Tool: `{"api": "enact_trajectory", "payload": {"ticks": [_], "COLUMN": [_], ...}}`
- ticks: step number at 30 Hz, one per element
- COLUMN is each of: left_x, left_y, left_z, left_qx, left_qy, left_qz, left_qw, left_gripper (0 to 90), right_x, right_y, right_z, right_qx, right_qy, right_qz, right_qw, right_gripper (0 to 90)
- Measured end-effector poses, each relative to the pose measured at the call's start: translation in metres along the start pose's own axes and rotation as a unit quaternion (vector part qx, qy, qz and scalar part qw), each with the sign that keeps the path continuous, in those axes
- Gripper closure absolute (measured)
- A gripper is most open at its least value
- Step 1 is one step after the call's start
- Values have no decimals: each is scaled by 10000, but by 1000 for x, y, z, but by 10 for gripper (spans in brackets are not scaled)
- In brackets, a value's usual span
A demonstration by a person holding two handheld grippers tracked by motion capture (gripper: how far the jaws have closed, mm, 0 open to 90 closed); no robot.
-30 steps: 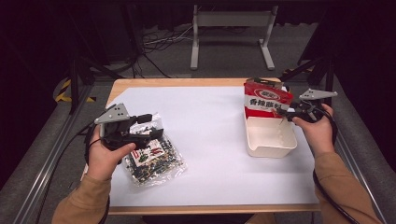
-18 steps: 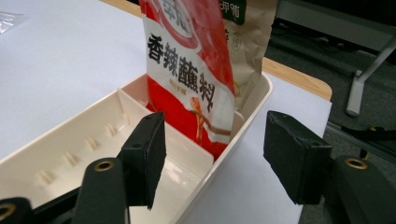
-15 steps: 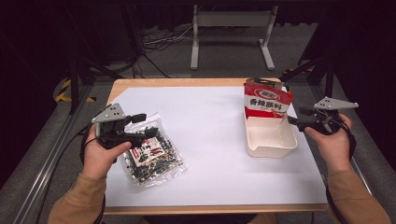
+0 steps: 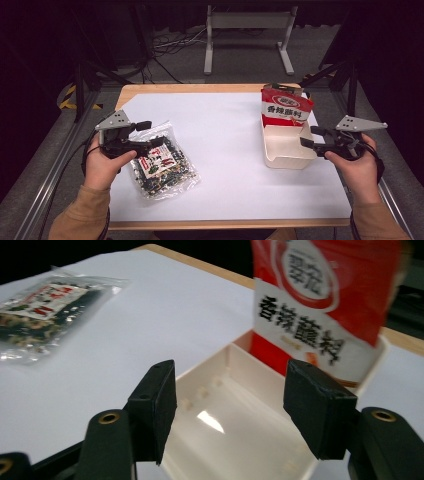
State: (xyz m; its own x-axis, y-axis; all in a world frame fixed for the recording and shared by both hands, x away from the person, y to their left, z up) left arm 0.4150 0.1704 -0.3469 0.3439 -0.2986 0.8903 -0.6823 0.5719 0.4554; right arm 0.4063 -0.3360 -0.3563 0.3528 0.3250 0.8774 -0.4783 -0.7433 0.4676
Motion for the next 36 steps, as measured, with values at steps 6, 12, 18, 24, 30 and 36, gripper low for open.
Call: {"api": "enact_trajectory", "payload": {"ticks": [6, 12, 18, 24, 30, 36], "left_x": [-2, -6, -10, -22, -37, -48], "left_y": [3, 4, 5, 4, 6, 5], "left_z": [-7, -15, -26, -47, -66, -83], "left_qx": [-2, 217, 459, 814, 1193, 1379], "left_qy": [221, 135, 159, 289, 460, 578], "left_qz": [-136, -161, -127, -255, -367, -339], "left_qw": [9997, 9995, 9987, 9959, 9911, 9882], "left_gripper": [208, 221, 206, 105, 103, 127], "right_x": [-1, -2, -4, -7, -7, -9], "right_y": [-11, -18, -24, -35, -50, -63], "right_z": [-22, -36, -46, -57, -70, -79], "right_qx": [360, 505, 654, 811, 1018, 1183], "right_qy": [171, 288, 355, 468, 599, 724], "right_qz": [51, 52, -16, -101, -200, -315], "right_qw": [9992, 9983, 9972, 9956, 9928, 9898], "right_gripper": [374, 379, 380, 404, 408, 404]}}
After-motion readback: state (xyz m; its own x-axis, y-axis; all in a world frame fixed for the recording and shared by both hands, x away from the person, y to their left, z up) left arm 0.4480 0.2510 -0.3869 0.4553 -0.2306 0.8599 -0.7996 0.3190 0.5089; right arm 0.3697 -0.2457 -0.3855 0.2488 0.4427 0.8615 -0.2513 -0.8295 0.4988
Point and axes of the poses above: each handheld gripper's, and its own axes: y roughly backward along the jaws, x roughly out of its top, z roughly to its right, the point moved 6 cm from there along -y, roughly forward along the jaws, and after that the axes turned 14 degrees about x, right-handed, at the moved point
